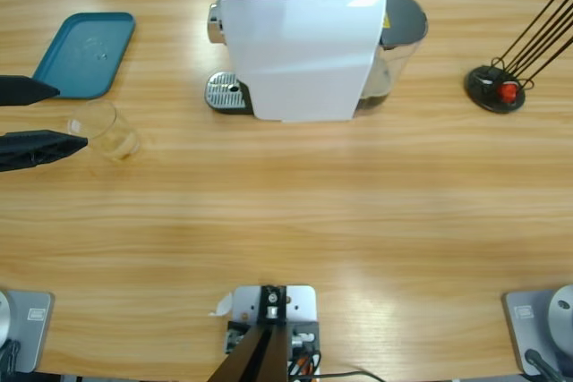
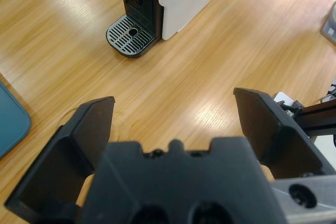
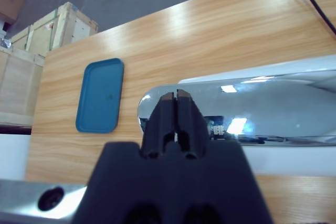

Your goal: Pour coffee

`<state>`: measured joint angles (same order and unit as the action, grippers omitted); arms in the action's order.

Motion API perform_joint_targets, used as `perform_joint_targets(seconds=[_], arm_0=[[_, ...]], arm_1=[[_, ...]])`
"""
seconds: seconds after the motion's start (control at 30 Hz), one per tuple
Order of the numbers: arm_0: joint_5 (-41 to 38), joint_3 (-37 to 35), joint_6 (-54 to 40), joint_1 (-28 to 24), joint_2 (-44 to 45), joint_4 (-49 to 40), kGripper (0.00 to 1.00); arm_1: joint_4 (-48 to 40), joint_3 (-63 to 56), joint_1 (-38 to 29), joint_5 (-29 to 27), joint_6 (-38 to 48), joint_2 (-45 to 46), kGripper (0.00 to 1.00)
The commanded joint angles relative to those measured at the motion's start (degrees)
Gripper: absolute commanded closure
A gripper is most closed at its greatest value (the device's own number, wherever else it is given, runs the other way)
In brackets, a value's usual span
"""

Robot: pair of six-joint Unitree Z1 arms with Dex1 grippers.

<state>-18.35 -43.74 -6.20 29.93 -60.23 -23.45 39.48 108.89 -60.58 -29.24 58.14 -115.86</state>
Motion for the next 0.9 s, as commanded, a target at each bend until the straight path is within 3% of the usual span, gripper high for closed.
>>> perform_joint_targets(seconds=[0.03, 0.9], arm_0=[[-1.25, 2.34, -0.3, -0.73, -0.87, -0.54, 0.001], [-1.25, 3.13, -0.22, -1.27, -0.68, -0.47, 0.0]], arm_1=[[3.09, -3.69, -0.31, 4.21, 0.93, -9.29, 1.0], [4.55, -4.06, 1.26, 5.86, 1.45, -12.46, 1.0]])
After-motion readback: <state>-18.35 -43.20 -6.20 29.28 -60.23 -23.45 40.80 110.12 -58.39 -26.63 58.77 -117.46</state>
